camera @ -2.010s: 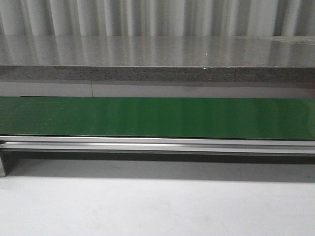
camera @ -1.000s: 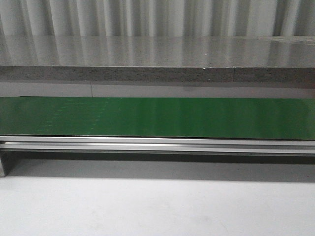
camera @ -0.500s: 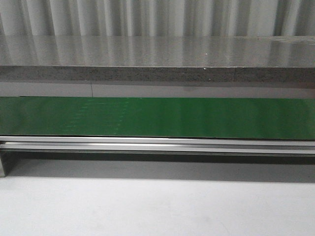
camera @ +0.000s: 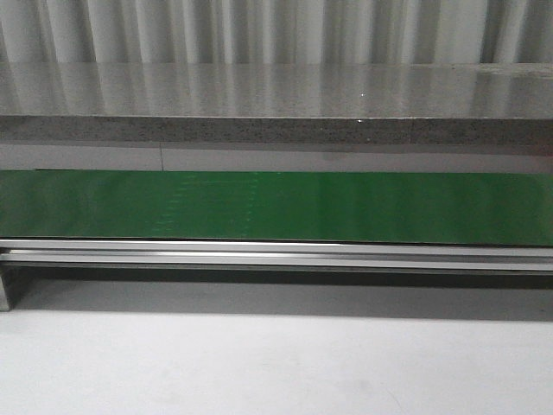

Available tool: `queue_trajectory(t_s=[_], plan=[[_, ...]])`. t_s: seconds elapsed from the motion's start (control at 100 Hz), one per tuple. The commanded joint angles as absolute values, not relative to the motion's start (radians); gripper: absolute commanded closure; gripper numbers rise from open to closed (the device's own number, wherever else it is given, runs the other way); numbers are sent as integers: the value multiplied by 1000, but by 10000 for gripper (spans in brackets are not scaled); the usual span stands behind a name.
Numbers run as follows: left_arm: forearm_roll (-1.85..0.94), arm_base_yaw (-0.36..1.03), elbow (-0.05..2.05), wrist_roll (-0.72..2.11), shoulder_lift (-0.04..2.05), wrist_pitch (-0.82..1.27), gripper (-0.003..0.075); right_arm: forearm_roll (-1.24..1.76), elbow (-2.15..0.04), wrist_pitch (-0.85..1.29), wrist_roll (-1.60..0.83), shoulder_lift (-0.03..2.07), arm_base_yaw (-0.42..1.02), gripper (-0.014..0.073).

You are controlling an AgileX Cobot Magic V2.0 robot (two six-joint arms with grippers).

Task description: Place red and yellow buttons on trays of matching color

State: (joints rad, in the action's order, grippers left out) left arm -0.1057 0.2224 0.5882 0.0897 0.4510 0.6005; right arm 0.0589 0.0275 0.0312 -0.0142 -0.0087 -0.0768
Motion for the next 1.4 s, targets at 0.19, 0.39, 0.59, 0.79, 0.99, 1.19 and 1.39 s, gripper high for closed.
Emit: queue_trajectory(t_s=[0.19,0.39,0.59,0.79,0.99,1.19,1.39], plan=[[-100,229,614,88,455,526,741,51,8,-50,-15,-27,-80,659],[47,212,564,52,371,453,741,51,8,-50,-15,-27,-80,659],[49,135,341,46,247,180,741,51,8,-50,-15,-27,-80,659],[49,128,131,46,25,123,741,51,8,-50,-15,-27,-80,659],[47,128,-41,46,-41,17,741,51,8,-50,-15,-26,-80,659],[47,128,-46,46,-39,0,741,51,8,-49,-15,-25,-80,659],[47,128,-46,46,-39,0,741,51,8,-49,-15,-25,-80,659]])
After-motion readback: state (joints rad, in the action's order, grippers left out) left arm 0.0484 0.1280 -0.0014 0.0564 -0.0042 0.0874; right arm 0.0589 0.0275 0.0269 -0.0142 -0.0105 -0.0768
